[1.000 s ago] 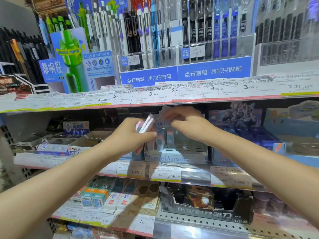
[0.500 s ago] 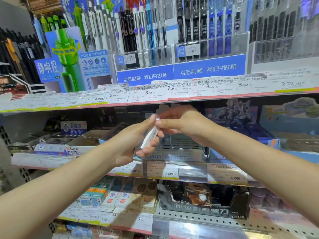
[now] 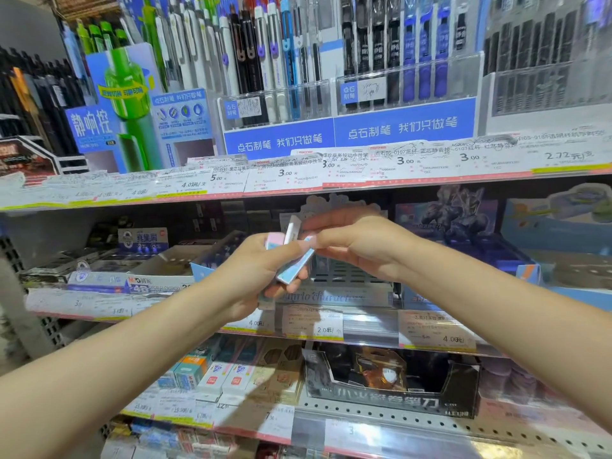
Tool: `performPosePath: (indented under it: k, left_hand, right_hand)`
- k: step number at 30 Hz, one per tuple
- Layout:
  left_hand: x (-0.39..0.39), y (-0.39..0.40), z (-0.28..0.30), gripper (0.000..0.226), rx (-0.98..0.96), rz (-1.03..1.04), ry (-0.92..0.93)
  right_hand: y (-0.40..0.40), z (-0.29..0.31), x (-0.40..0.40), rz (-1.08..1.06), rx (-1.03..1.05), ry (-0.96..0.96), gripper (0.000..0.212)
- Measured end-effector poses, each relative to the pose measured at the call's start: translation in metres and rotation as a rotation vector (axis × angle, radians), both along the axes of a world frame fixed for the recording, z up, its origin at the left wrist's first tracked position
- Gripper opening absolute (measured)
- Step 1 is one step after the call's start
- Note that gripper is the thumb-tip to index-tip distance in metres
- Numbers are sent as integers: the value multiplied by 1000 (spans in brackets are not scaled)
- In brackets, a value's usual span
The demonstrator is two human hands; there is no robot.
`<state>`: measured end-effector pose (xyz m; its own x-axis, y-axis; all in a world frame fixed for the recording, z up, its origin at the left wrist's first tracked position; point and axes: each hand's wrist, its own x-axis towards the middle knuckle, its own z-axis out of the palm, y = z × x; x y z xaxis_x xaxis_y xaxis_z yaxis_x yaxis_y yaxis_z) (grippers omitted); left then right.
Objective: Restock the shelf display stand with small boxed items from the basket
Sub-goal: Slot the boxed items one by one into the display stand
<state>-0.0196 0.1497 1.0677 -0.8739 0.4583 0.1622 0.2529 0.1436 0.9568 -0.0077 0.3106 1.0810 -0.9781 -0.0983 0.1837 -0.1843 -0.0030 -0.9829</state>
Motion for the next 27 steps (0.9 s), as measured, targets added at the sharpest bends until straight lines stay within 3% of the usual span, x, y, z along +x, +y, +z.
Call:
performPosePath:
  k: [4, 6, 10, 12, 14, 18, 22, 27]
  left_hand:
    - [-4, 0, 1, 22, -20, 34, 113]
    - [-7, -3, 1, 26, -100, 87, 267]
    - [-21, -18, -1, 28, -470, 243, 755]
    - [-28, -24, -2, 26, -693, 267, 876]
    - [-32, -25, -3, 33, -829, 262, 891]
    - [-39, -24, -7, 38, -884, 207, 795]
    - [-47, -27, -12, 14, -920, 158, 799]
    - [-50, -29, -7, 33, -931, 108, 745]
  right_hand:
    - [-2, 2, -3, -4, -43, -29, 15]
    - [0, 6, -6, -52, -37, -27, 15]
    - [13, 11, -18, -294, 230, 110, 13]
    - [18, 8, -24, -363, 397, 163, 21]
    - [19, 4, -27, -403, 529, 249, 20]
    - [14, -1, -28, -404, 724, 356, 16]
    - [11, -3, -28, -383, 802, 357, 18]
    - [10, 1, -28, -343, 870, 340, 19]
